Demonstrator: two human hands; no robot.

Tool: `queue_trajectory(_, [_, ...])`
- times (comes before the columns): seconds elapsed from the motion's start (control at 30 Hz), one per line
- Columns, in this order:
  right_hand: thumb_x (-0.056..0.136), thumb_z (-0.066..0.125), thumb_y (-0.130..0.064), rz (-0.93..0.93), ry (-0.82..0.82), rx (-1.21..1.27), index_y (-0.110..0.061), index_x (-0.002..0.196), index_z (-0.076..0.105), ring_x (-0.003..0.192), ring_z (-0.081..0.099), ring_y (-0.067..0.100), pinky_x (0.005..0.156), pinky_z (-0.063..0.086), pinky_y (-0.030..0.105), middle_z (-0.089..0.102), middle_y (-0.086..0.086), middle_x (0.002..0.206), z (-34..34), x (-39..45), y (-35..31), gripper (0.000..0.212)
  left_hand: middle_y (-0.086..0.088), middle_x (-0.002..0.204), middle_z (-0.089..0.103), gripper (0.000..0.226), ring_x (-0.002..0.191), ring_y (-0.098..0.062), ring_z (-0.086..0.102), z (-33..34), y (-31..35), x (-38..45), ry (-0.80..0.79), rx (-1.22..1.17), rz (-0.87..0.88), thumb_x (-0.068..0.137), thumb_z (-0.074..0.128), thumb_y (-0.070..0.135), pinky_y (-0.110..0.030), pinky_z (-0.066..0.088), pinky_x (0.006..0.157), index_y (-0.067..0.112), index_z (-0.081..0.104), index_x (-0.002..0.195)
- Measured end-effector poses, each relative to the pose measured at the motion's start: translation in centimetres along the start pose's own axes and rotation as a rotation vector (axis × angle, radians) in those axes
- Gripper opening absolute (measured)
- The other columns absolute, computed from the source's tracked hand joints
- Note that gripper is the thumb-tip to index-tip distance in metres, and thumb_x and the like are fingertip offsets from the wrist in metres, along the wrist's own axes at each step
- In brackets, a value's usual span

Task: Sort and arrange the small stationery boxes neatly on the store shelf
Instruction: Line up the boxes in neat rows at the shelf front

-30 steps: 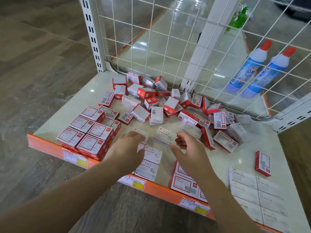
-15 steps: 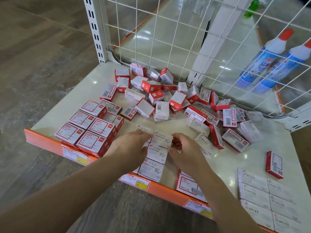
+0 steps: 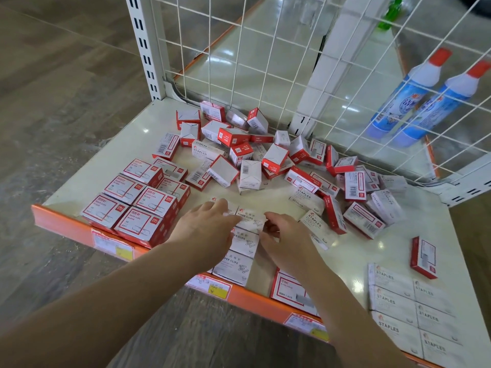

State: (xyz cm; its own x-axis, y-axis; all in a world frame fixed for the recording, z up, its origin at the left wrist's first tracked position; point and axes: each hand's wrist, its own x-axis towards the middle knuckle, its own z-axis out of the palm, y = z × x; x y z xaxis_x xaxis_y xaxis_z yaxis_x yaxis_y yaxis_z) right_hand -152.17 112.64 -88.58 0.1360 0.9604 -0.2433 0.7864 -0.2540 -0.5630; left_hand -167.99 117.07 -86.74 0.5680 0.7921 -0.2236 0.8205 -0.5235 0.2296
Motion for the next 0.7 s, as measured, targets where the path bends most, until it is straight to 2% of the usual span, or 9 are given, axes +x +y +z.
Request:
queue_trajectory(0.07, [0.094, 0.047, -0.023, -0.004, 0.008, -0.007, -0.015, 0.127, 0.049, 0.099, 0.050, 0.010, 0.085, 0.039, 0.019, 0.053, 0.000, 0.123, -0.2, -0.3, 0.2, 0.033, 0.002, 0.140, 0.032, 0.041, 0.130, -0.018, 0.033, -0.1, 0.3, 0.0, 0.007, 0.031, -0.002, 0.098, 0.038, 0.030, -0.032, 0.034, 0.104, 0.033, 0.035, 0.139])
queue_trajectory(0.2, [0.094, 0.046, -0.025, 0.053, 0.074, 0.070, -0.023, 0.133, 0.044, 0.110, 0.048, 0.007, 0.096, 0.042, 0.026, 0.050, -0.007, 0.128, -1.0, -1.4, 1.3, 0.038, 0.003, 0.144, 0.030, 0.042, 0.134, -0.017, 0.028, -0.1, 1.3, -0.3, 0.018, 0.050, 0.009, 0.098, 0.038, 0.029, -0.031, 0.027, 0.108, 0.025, 0.035, 0.140])
queue_trajectory(0.37, [0.093, 0.049, -0.019, 0.110, 0.236, 0.106, -0.021, 0.116, 0.056, 0.092, 0.050, 0.001, 0.080, 0.041, 0.011, 0.055, -0.012, 0.104, -2.3, -2.8, 3.6, 0.024, 0.006, 0.148, 0.029, 0.042, 0.135, -0.014, 0.028, -0.1, 2.5, -0.5, 0.009, -0.042, 0.049, 0.098, 0.037, 0.028, -0.030, 0.028, 0.108, 0.024, 0.033, 0.140])
queue_trajectory(0.47, [0.092, 0.051, -0.019, 0.199, 0.300, 0.116, -0.020, 0.109, 0.058, 0.088, 0.052, 0.004, 0.082, 0.043, 0.016, 0.056, -0.011, 0.096, -3.0, -3.4, 5.2, 0.018, 0.008, 0.143, 0.035, 0.039, 0.130, -0.012, 0.033, -0.1, 3.9, -0.3, -0.003, -0.078, 0.104, 0.098, 0.036, 0.027, -0.028, 0.030, 0.106, 0.026, 0.038, 0.137])
queue_trajectory(0.57, [0.092, 0.053, -0.021, 0.270, 0.359, 0.114, -0.022, 0.102, 0.058, 0.079, 0.052, 0.002, 0.077, 0.038, 0.016, 0.059, -0.009, 0.094, -4.0, -3.9, 6.7, 0.011, 0.010, 0.142, 0.035, 0.038, 0.129, -0.010, 0.034, 0.0, 5.8, -0.2, -0.037, -0.080, 0.173, 0.098, 0.038, 0.026, -0.027, 0.029, 0.106, 0.026, 0.040, 0.136])
queue_trajectory(0.7, [0.089, 0.057, -0.023, 0.355, 0.436, 0.167, -0.016, 0.110, 0.061, 0.081, 0.054, 0.009, 0.077, 0.038, 0.020, 0.061, -0.004, 0.093, -5.2, -4.2, 8.0, 0.022, 0.009, 0.137, 0.041, 0.037, 0.123, -0.011, 0.040, 0.7, 7.6, -0.1, -0.088, -0.053, 0.276, 0.096, 0.044, 0.026, -0.028, 0.036, 0.104, 0.025, 0.044, 0.133])
